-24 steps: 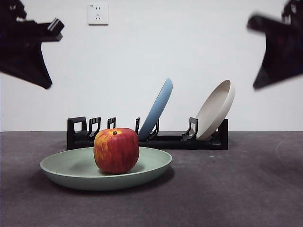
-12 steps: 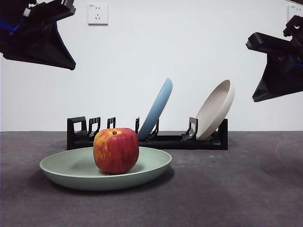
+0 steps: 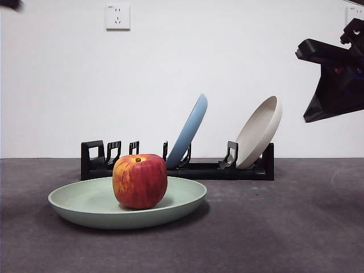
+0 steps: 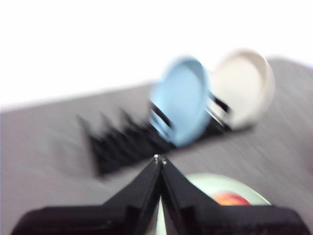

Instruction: Take the green plate from the plate rack,put the plate on the table,take the apple from the table,put the apple in the plate

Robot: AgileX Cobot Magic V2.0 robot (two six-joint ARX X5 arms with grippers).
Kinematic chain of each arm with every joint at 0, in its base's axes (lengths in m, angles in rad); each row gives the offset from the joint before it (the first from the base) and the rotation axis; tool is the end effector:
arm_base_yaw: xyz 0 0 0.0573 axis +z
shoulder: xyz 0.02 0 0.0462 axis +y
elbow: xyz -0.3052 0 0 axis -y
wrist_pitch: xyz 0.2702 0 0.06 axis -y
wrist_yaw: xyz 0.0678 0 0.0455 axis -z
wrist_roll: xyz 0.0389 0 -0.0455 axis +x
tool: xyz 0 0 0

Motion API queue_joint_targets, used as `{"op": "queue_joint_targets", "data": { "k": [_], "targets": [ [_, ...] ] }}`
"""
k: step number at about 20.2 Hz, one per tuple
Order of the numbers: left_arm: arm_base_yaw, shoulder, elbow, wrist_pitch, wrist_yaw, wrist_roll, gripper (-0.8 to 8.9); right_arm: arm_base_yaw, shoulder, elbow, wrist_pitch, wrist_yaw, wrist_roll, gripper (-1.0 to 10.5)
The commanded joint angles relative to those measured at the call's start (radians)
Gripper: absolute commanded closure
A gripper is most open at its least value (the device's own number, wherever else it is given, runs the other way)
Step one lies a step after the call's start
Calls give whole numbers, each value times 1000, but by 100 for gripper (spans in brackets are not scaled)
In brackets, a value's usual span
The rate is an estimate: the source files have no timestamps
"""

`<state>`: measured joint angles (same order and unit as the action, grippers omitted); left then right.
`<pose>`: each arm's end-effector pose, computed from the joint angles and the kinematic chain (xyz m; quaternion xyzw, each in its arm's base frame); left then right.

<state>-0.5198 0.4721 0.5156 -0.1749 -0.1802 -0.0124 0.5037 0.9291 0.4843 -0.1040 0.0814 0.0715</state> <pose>0.1082 -0.0539 0.3001 0.0164 0.0627 -0.1682 0.9836 0.1749 0.0928 0.2303 -0.0445 0.2665 0.1923 0.9434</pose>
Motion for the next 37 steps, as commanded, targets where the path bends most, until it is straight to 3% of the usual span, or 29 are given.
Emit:
{"op": "queue_joint_targets", "data": {
  "k": [1,5,7,12,34,37],
  "targets": [
    [110,-92,-50,-2,1,69,814,0,-2,-3,5,2,10,958],
    [293,-251,-227,2,16,65,814,0,-2,-3,6,2,10,958],
    [359,-323,-319,3,97,63,814,0,-2,-3,6,2,10,958],
    [438,-426,-469,24,187,58,814,0,-2,-3,5,2,10,958],
    [463,-468,-512,-10,183,59,814,1,-2,-3,5,2,10,958],
    [463,-468,-512,-10,183,59,814,-20,-90,-3,-58,30,9,958]
  ]
}}
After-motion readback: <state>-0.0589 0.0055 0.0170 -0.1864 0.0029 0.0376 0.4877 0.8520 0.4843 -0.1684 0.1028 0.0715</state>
